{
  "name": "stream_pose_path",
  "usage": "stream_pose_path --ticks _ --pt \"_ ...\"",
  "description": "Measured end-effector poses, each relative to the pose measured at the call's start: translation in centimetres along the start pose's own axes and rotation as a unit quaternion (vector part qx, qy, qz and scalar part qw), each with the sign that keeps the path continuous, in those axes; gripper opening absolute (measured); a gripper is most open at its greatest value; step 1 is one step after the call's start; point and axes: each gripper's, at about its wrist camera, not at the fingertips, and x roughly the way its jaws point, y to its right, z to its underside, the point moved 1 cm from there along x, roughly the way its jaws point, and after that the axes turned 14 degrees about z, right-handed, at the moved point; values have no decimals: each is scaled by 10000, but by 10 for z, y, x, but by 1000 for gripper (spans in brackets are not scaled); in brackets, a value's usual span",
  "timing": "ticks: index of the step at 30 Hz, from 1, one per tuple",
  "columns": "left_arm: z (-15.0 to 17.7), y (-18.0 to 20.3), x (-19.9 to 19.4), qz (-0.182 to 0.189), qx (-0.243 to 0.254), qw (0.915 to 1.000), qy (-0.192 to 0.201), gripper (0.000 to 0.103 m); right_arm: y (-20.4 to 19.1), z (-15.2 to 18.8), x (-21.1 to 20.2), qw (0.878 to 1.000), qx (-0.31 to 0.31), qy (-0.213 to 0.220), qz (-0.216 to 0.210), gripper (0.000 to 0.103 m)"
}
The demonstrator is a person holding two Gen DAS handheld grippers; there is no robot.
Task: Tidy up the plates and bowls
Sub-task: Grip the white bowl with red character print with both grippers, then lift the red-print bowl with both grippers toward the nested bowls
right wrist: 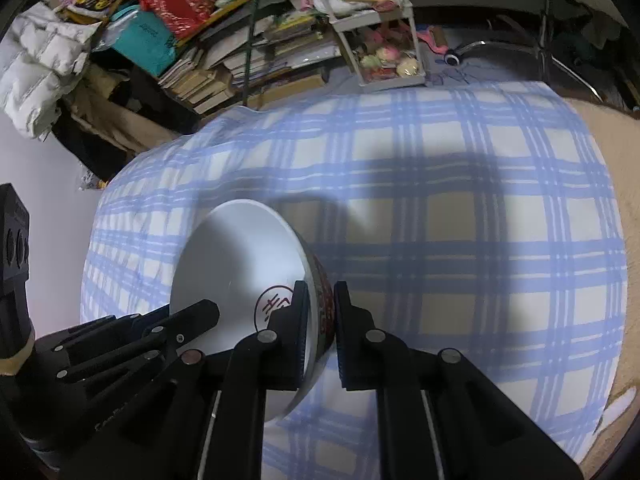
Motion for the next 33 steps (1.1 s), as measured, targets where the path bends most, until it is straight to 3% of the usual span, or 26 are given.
stream_pose_path --ticks 20,28,33 --pt "60 -19 -122 -178 164 9971 728 15 -66 43 -85 9946 -634 609 -546 14" --pt "94 -38 -136 -369 60 9964 760 15 -94 70 -93 9927 -941 486 -581 14" --pt "106 -56 -137 -234 -62 9974 685 15 -109 82 -88 9915 -1169 365 -439 14"
